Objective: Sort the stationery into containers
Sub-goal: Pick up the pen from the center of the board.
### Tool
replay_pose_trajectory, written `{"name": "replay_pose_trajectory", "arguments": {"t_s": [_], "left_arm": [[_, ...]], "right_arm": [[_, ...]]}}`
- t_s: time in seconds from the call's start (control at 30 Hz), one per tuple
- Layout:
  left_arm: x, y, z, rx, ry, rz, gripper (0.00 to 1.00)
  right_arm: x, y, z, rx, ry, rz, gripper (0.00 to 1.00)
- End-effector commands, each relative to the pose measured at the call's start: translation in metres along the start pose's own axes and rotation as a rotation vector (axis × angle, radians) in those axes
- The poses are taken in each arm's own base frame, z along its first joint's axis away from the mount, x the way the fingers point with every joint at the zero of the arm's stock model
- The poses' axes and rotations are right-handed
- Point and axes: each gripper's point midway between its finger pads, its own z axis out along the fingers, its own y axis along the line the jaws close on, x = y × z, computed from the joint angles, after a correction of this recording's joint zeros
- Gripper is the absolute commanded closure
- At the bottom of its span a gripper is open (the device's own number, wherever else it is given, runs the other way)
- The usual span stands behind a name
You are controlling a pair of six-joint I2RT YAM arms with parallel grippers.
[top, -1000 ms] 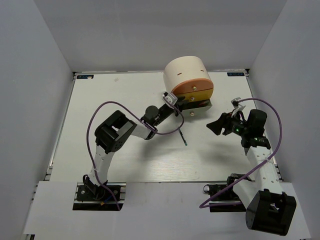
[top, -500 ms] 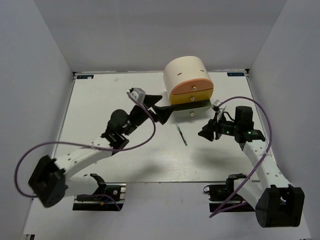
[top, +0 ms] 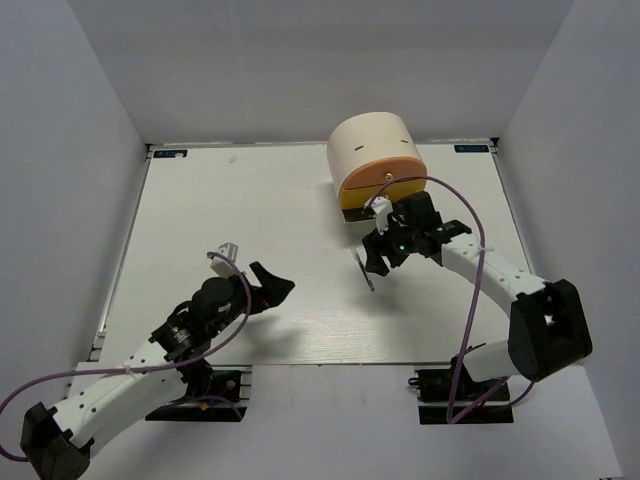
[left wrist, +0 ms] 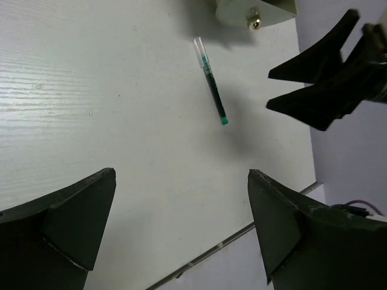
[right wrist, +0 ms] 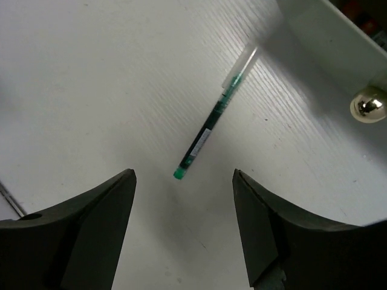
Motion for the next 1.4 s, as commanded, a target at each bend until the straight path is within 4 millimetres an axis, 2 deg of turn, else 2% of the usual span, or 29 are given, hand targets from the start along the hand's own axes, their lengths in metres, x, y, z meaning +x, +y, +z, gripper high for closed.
{"name": "replay_pose_trajectory", "arguments": {"t_s": [0.0, 0.03, 0.07, 0.13, 0.17, 0.2, 0.27, 0.33, 0.5, 0.53, 0.57, 0.6, 0.63, 0.67, 0.7, 0.8, 0.9, 1.0, 1.1, 1.37], "left_arm": [[-0.002, 0.010, -0.012, -0.064, -0.011, -0.096, 0.00], [-0.002, 0.014, -0.014, -0.083, -0.015, -0.093, 0.00], [-0.005, 0.014, -0.015, -0.094, -0.022, -0.092, 0.00], [-0.005, 0.015, -0.018, -0.100, -0.018, -0.090, 0.00], [-0.005, 0.015, -0.018, -0.100, -0.018, -0.090, 0.00], [-0.004, 0.016, -0.017, -0.108, -0.013, -0.089, 0.00], [-0.005, 0.015, -0.014, -0.104, -0.015, -0.090, 0.00], [0.002, 0.020, -0.010, -0.122, 0.009, -0.085, 0.00], [0.002, 0.019, -0.005, -0.141, 0.022, -0.081, 0.00], [0.002, 0.019, -0.005, -0.141, 0.022, -0.081, 0.00], [0.004, 0.021, -0.005, -0.148, 0.027, -0.079, 0.00], [0.004, 0.021, -0.005, -0.148, 0.027, -0.079, 0.00], [0.002, 0.019, -0.006, -0.140, 0.021, -0.081, 0.00], [0.002, 0.019, -0.006, -0.139, 0.021, -0.081, 0.00], [0.003, 0.023, -0.007, -0.149, 0.017, -0.079, 0.00], [0.000, 0.023, -0.010, -0.147, 0.002, -0.091, 0.00], [0.000, 0.026, -0.011, -0.162, -0.001, -0.089, 0.00], [0.002, 0.028, -0.012, -0.169, 0.004, -0.087, 0.00], [-0.001, 0.028, -0.012, -0.168, -0.010, -0.088, 0.00], [-0.001, 0.030, -0.011, -0.180, -0.013, -0.095, 0.00]], "right_arm": [[-0.008, -0.015, 0.006, 0.165, -0.014, 0.024, 0.29], [-0.001, -0.021, 0.008, 0.223, 0.005, 0.041, 0.28], [0.001, -0.019, 0.011, 0.229, 0.003, 0.050, 0.23], [0.014, -0.018, 0.017, 0.246, 0.022, 0.069, 0.22], [0.012, -0.013, 0.019, 0.242, 0.009, 0.053, 0.16], [0.020, -0.011, 0.021, 0.243, 0.006, 0.052, 0.10], [0.020, -0.010, 0.025, 0.268, -0.012, 0.042, 0.10], [0.027, -0.009, 0.030, 0.267, -0.006, 0.034, 0.10], [0.030, 0.005, 0.042, 0.165, 0.001, 0.061, 0.10], [0.030, 0.006, 0.043, 0.165, -0.003, 0.062, 0.11], [0.025, 0.007, 0.045, 0.173, -0.025, 0.073, 0.21], [0.028, 0.006, 0.050, 0.177, -0.011, 0.082, 0.27], [0.020, 0.003, 0.050, 0.187, -0.024, 0.084, 0.32], [0.019, -0.002, 0.050, 0.218, -0.020, 0.106, 0.42], [0.020, -0.004, 0.057, 0.219, -0.002, 0.114, 0.49], [0.015, -0.011, 0.061, 0.247, 0.000, 0.116, 0.60], [0.013, -0.012, 0.068, 0.265, -0.002, 0.147, 0.63], [0.012, -0.026, 0.070, 0.342, -0.004, 0.157, 0.63], [0.013, -0.031, 0.073, 0.366, 0.003, 0.151, 0.62], [0.022, -0.026, 0.082, 0.337, 0.038, 0.130, 0.63]]}}
